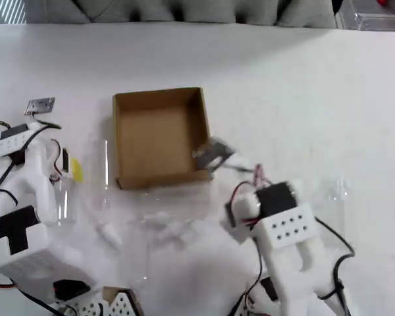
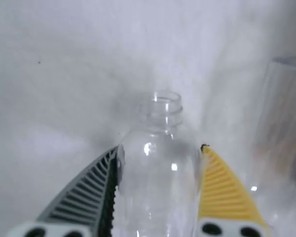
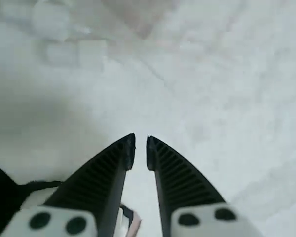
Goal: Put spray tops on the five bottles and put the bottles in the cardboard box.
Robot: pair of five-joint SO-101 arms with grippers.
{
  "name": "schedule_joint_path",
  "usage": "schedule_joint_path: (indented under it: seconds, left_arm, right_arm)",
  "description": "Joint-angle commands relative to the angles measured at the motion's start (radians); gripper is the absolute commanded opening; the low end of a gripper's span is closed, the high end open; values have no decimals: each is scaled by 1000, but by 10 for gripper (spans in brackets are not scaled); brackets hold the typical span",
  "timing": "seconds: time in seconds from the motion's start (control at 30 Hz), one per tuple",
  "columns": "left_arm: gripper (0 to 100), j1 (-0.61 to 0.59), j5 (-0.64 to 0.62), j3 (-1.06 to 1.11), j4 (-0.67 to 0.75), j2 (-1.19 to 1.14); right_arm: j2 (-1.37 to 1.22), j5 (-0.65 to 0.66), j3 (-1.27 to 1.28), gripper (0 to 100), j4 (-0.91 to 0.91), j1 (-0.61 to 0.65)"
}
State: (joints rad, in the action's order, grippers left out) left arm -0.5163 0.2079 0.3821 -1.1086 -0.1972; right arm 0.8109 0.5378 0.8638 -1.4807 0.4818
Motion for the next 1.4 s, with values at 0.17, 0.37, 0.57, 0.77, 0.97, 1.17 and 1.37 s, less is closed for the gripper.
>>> schedule_joint_path:
  seconds: [0.17,0.37,0.57,0.77,0.97,1.17,1.37]
  left_arm:
    - [67,-5,5,-52,25,4]
    - [67,-4,6,-54,25,4]
    - [67,-2,8,-54,25,4]
    - [67,-2,8,-54,25,4]
    - [68,-2,8,-55,26,2]
    - [68,-2,8,-55,26,2]
    - [68,-2,8,-54,35,2]
  right_arm:
    - [25,204,149,34,217,249]
    - [25,288,190,257,245,377]
    - [21,468,199,286,277,407]
    - [-131,474,210,283,378,404]
    - [-251,474,206,80,467,401]
    - [-240,474,206,39,473,401]
    - [-245,471,212,98,473,401]
